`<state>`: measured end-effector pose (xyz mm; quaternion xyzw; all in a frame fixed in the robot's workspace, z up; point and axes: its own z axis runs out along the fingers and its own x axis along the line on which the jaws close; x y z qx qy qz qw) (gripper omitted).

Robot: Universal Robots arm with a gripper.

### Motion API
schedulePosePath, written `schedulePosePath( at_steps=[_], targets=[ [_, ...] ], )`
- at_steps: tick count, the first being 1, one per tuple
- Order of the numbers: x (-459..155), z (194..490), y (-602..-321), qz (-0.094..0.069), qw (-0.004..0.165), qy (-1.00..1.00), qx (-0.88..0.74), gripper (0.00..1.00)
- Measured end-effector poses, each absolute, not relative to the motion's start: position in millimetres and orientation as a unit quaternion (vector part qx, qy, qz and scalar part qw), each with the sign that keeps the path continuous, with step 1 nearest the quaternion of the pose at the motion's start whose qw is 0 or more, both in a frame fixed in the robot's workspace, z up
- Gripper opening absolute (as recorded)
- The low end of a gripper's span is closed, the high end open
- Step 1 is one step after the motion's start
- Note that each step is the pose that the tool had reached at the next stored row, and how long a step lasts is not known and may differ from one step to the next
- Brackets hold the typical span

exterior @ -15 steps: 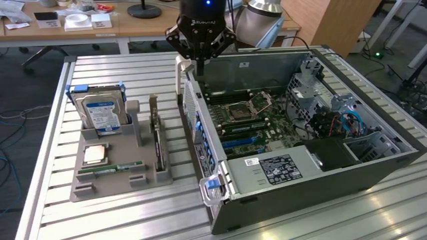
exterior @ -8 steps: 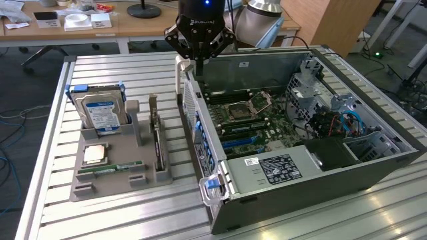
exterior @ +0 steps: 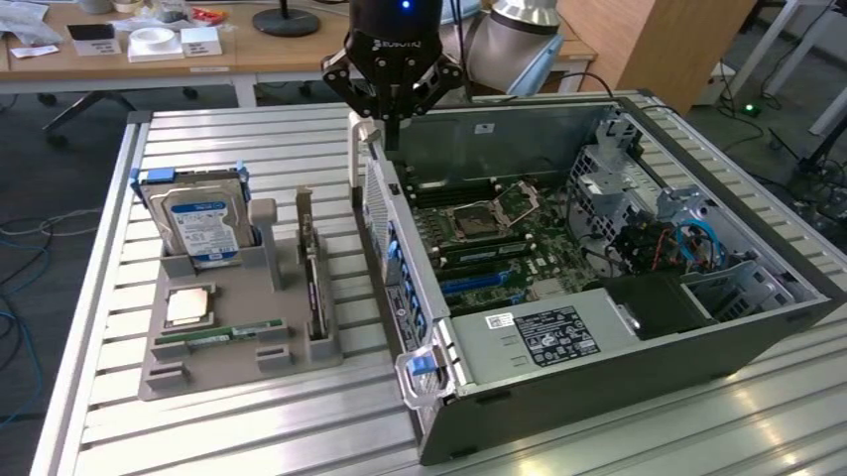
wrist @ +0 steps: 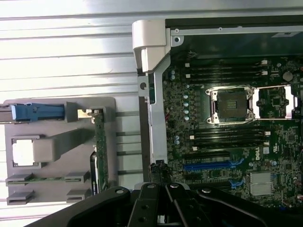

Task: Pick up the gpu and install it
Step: 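Reach for the gpu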

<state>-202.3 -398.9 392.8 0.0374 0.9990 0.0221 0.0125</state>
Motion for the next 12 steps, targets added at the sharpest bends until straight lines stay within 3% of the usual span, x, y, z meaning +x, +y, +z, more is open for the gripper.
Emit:
schedulePosePath(
  at_steps=[12],
  targets=[
    [-210.5, 392.8, -398.8, 0.022, 0.012, 0.999, 0.037, 0.11]
  ],
)
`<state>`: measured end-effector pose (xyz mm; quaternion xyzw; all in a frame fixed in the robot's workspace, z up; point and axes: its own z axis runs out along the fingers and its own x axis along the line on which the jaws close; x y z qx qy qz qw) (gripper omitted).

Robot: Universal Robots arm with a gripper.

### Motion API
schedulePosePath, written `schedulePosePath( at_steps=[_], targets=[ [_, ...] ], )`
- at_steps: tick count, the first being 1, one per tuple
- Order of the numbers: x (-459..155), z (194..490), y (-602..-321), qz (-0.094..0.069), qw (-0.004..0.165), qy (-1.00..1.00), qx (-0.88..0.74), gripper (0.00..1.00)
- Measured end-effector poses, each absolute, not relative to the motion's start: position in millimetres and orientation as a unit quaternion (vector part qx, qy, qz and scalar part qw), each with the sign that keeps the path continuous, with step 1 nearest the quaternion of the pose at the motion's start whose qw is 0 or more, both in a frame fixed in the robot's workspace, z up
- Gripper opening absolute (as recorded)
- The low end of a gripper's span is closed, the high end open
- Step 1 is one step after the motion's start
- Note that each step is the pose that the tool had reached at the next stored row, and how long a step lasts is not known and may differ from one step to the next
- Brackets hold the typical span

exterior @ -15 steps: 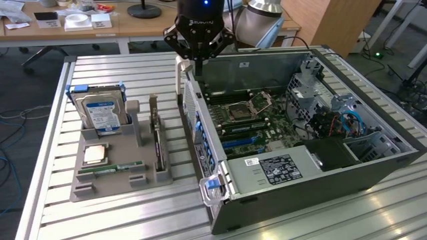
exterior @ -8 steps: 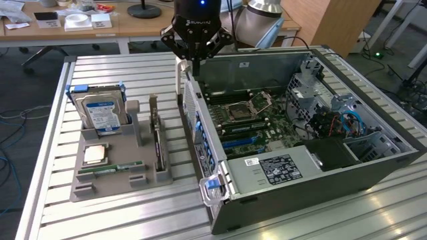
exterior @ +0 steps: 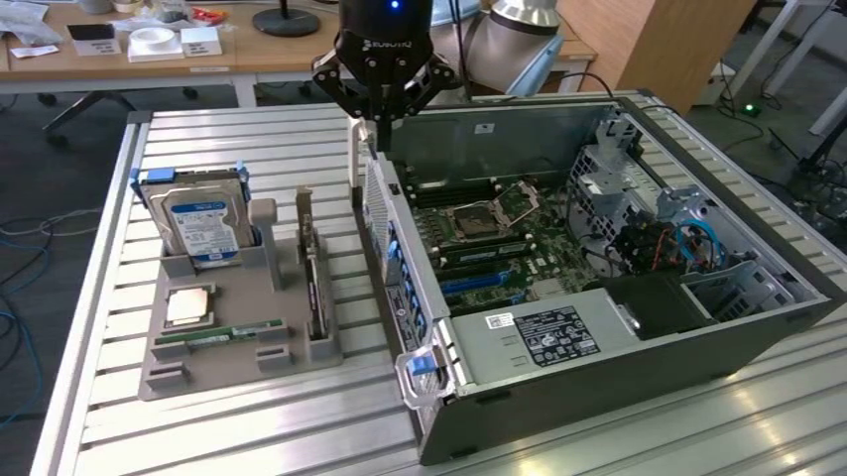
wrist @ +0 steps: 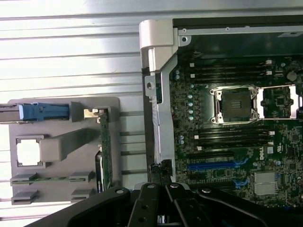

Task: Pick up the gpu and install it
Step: 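Reach for the gpu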

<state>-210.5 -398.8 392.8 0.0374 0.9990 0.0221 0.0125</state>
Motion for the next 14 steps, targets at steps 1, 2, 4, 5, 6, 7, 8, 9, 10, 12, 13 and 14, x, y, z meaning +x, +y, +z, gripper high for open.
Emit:
schedulePosePath(
  at_steps=[1, 2, 4, 5, 6, 7, 8, 9, 10, 12, 13, 14],
  targets=[
    [-211.1, 392.8, -398.9, 0.022, 0.012, 0.999, 0.037, 0.11],
    [-211.9, 392.8, -398.8, 0.022, 0.012, 0.999, 0.037, 0.11],
    [-214.1, 392.8, -398.9, 0.022, 0.012, 0.999, 0.037, 0.11],
    [-215.2, 392.8, -398.9, 0.022, 0.012, 0.999, 0.037, 0.11],
    [-216.3, 392.8, -398.8, 0.022, 0.012, 0.999, 0.037, 0.11],
    [-217.4, 392.8, -398.8, 0.022, 0.012, 0.999, 0.037, 0.11],
    [-218.6, 392.7, -398.8, 0.022, 0.013, 0.999, 0.037, 0.11],
    [-219.7, 392.8, -398.8, 0.022, 0.012, 0.999, 0.037, 0.11],
    [-220.8, 392.8, -398.9, 0.022, 0.012, 0.999, 0.037, 0.11],
    [-223.2, 392.8, -398.8, 0.022, 0.012, 0.999, 0.037, 0.11],
    [-224.3, 392.7, -398.9, 0.022, 0.012, 0.999, 0.037, 0.11],
    [-225.5, 392.7, -398.9, 0.022, 0.012, 0.999, 0.037, 0.11]
  ],
)
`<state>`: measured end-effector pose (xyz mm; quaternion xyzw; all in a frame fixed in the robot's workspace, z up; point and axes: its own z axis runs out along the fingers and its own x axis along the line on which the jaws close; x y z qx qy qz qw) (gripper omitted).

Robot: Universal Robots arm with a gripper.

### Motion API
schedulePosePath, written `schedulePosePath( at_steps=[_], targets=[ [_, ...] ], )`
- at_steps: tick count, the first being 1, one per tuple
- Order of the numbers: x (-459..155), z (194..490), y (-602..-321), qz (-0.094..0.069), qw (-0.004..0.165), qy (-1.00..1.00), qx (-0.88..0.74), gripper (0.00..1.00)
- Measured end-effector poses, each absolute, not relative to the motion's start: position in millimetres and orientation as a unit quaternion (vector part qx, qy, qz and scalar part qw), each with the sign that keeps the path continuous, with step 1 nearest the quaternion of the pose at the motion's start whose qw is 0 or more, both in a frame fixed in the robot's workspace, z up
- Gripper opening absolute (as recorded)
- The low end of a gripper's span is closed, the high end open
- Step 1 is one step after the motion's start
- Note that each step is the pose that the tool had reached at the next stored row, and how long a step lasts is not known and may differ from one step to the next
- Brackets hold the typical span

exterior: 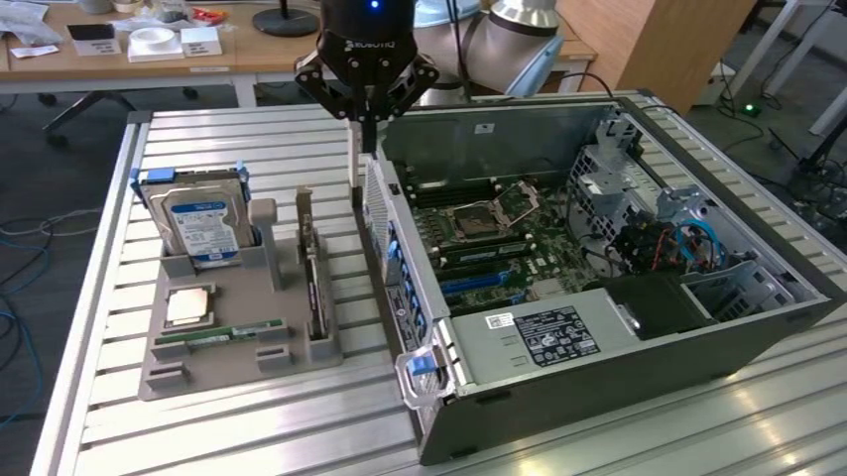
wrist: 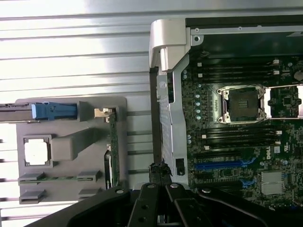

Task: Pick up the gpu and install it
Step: 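Reach for the gpu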

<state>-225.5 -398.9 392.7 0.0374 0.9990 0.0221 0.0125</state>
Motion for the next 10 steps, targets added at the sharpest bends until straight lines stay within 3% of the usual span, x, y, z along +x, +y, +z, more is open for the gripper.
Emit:
schedulePosePath(
  at_steps=[10],
  targets=[
    [-235.3, 392.6, -398.8, 0.022, 0.013, 0.999, 0.037, 0.11]
  ],
)
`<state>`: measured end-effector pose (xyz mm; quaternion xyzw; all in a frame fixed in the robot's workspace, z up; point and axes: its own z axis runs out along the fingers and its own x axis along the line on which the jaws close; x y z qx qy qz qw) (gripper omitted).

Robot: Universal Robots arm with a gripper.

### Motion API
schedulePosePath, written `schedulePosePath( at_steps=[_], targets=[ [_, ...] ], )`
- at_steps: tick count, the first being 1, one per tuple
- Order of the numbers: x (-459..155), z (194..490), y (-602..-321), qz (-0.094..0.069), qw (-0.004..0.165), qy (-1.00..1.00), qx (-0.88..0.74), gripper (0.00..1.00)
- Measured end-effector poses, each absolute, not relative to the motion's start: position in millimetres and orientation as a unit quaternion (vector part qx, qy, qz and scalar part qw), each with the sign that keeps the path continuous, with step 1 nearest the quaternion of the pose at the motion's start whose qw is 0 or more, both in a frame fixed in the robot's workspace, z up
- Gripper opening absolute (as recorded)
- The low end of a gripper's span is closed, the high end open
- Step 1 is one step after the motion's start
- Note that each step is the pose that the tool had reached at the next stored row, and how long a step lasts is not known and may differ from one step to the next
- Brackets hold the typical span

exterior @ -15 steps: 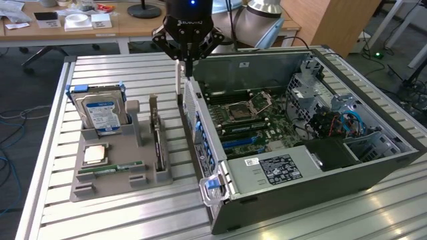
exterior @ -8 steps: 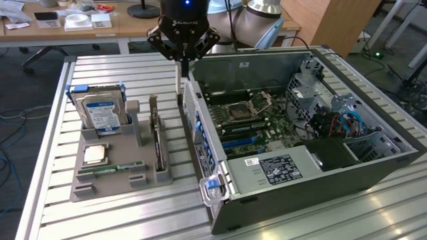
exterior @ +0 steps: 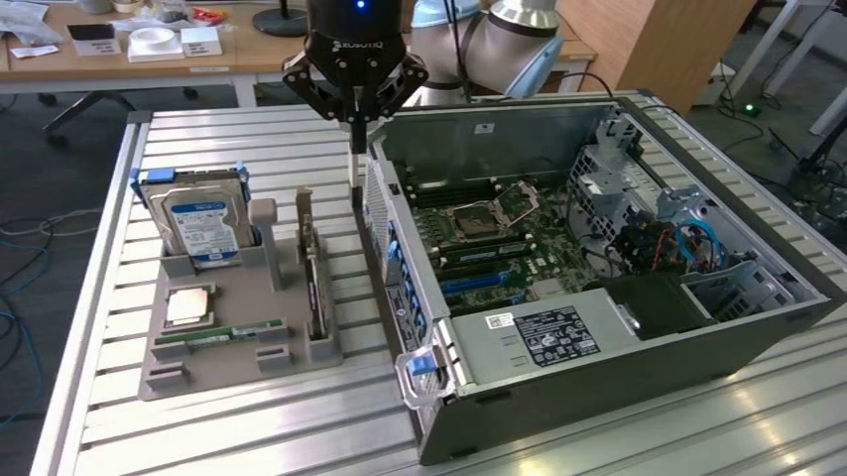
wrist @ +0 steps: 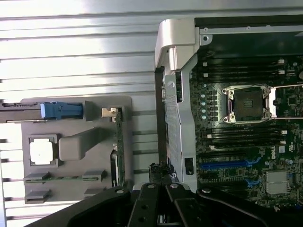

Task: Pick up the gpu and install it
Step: 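Reach for the gpu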

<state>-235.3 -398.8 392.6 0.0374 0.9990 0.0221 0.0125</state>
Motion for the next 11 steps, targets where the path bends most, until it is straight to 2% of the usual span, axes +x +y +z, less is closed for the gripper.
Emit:
schedulePosePath(
  at_steps=[11],
  targets=[
    [-239.0, 392.6, -398.8, 0.022, 0.013, 0.999, 0.037, 0.11]
  ],
)
